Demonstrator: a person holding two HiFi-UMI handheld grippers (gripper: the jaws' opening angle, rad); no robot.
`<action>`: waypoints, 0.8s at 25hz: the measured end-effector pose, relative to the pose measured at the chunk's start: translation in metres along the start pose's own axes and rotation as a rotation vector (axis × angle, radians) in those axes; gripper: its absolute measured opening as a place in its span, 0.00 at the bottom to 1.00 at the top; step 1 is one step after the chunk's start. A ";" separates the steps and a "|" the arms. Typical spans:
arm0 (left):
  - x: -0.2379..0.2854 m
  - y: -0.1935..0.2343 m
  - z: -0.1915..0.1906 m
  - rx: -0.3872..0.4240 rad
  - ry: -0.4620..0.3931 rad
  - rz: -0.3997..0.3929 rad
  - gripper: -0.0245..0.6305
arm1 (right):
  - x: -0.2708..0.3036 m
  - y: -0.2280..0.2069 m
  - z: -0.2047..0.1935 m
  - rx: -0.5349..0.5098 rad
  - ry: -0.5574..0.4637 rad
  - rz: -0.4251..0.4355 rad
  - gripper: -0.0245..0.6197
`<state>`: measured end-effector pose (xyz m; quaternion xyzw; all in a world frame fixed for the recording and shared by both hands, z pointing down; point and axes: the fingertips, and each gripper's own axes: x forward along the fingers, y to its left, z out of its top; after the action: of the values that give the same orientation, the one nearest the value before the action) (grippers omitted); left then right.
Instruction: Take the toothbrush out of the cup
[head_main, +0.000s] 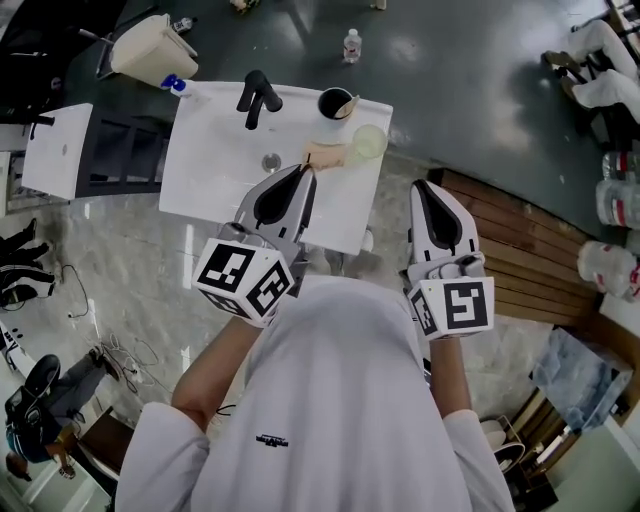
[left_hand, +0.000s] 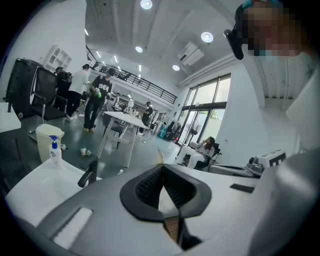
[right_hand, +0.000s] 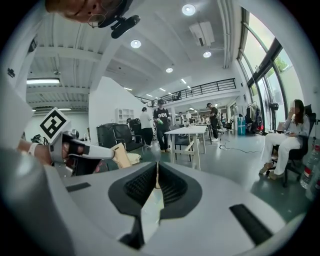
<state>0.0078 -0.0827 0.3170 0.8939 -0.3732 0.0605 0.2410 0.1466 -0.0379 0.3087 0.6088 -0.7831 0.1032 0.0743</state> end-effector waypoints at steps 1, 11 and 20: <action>-0.005 0.002 0.000 0.003 0.001 0.005 0.04 | 0.001 0.001 0.001 -0.001 -0.002 0.001 0.05; -0.029 0.016 -0.005 -0.012 0.005 0.048 0.04 | 0.013 0.020 -0.002 -0.002 0.013 0.042 0.05; -0.030 0.031 -0.011 -0.036 0.010 0.082 0.04 | 0.036 0.023 -0.005 -0.009 0.031 0.071 0.05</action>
<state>-0.0350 -0.0770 0.3299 0.8731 -0.4091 0.0682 0.2562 0.1153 -0.0654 0.3206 0.5787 -0.8033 0.1116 0.0855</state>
